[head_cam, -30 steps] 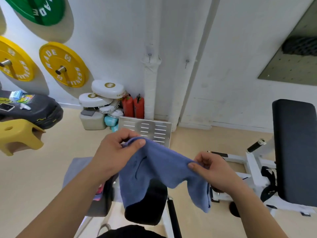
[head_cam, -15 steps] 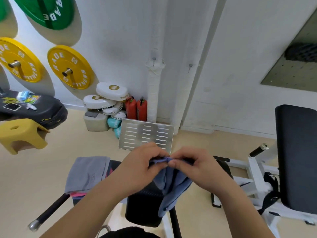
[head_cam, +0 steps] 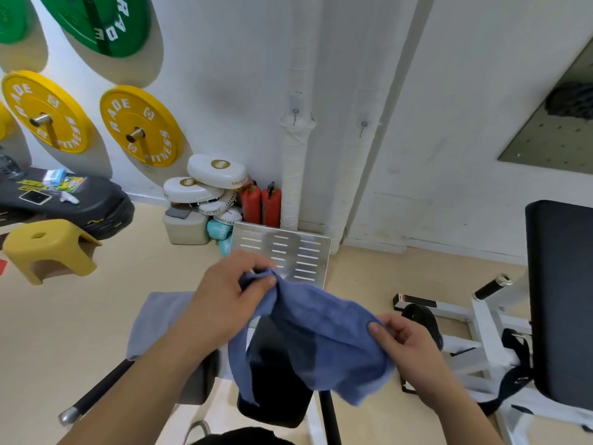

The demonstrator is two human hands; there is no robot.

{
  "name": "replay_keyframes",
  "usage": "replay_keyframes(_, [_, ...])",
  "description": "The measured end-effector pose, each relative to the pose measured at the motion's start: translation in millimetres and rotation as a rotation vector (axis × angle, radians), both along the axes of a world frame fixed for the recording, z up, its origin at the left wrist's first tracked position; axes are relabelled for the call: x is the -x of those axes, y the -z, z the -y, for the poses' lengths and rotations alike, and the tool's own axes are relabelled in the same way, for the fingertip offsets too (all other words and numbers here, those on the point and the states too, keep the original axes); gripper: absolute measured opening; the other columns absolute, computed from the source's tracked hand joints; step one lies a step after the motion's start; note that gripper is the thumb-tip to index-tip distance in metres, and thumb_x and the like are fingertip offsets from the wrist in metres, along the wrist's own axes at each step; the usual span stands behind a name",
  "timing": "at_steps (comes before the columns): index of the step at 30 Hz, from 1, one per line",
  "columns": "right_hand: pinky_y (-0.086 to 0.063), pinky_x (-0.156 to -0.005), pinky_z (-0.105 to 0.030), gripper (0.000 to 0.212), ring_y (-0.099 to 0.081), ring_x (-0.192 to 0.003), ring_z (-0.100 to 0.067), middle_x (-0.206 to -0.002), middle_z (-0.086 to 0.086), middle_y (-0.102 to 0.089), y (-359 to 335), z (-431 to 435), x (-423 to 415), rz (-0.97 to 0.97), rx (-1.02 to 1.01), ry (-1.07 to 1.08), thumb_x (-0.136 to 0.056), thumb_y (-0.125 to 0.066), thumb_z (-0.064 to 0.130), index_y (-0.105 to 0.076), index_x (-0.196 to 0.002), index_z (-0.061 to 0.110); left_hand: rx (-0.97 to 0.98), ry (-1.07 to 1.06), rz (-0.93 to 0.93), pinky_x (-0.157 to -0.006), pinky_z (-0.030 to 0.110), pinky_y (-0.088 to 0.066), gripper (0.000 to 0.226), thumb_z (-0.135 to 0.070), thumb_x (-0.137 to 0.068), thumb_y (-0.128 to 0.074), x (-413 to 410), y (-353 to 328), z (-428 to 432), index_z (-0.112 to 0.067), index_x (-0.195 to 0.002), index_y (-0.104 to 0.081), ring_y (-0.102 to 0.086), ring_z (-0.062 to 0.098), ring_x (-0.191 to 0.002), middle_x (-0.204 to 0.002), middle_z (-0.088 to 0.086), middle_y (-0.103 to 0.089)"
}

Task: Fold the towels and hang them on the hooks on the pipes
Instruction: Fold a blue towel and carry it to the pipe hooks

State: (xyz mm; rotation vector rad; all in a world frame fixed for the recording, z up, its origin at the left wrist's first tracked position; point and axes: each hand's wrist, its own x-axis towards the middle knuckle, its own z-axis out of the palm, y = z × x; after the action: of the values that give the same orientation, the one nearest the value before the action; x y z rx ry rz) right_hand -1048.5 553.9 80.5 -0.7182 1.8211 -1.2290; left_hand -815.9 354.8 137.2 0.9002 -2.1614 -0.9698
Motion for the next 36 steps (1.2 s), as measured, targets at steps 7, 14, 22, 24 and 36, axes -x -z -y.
replay_keyframes(7, [-0.052,-0.081,-0.025,0.017,-0.066,-0.089,-0.009,-0.086,0.013,-0.073,-41,26,-23,-0.510,0.069,-0.316,-0.095,-0.069,0.018,-0.078,-0.093,0.031,-0.123,0.343,0.139,-0.082,0.010,-0.045,0.068,-0.022,-0.090,-0.075,33,9,-41,-0.046,-0.147,-0.046,-0.061,0.000,-0.089,-0.094,-0.016,-0.063])
replay_keyframes(14, [-0.050,-0.078,-0.017,0.018,-0.067,-0.091,-0.009,-0.086,0.016,-0.072,-54,22,-23,-0.515,0.077,-0.387,-0.096,-0.070,0.018,-0.079,-0.093,0.033,-0.028,0.431,0.248,-0.081,0.009,-0.040,0.015,-0.030,-0.096,-0.066,33,8,-44,-0.036,-0.109,-0.069,-0.056,0.001,-0.096,-0.097,-0.017,-0.057])
replay_keyframes(22, [-0.048,-0.061,-0.018,0.033,-0.061,-0.068,-0.003,-0.077,0.015,-0.070,-31,9,-18,-0.460,-0.105,-0.199,-0.088,-0.058,0.003,-0.071,-0.084,0.034,-0.028,0.138,0.099,-0.079,0.011,-0.041,0.012,-0.017,-0.093,-0.067,17,12,-36,-0.029,-0.090,-0.064,-0.059,0.007,-0.092,-0.090,-0.013,-0.061])
replay_keyframes(24, [-0.040,-0.053,-0.018,0.032,-0.051,-0.056,-0.004,-0.067,0.013,-0.062,-24,5,-13,-0.483,-0.166,-0.160,-0.087,-0.055,0.003,-0.067,-0.078,0.031,-0.027,0.019,0.066,-0.077,0.010,-0.042,0.011,-0.018,-0.093,-0.067,11,12,-26,-0.027,-0.089,-0.064,-0.060,0.005,-0.089,-0.089,-0.012,-0.063])
replay_keyframes(36, [-0.053,-0.066,-0.014,0.019,-0.069,-0.074,-0.012,-0.080,-0.002,-0.074,-40,6,-18,-0.271,0.057,0.001,-0.098,-0.060,0.005,-0.074,-0.089,0.016,-0.276,-0.099,0.045,-0.068,0.012,-0.046,0.012,-0.021,-0.094,-0.070,2,14,-18,-0.026,-0.083,-0.067,-0.063,0.002,-0.076,-0.078,-0.005,-0.070])
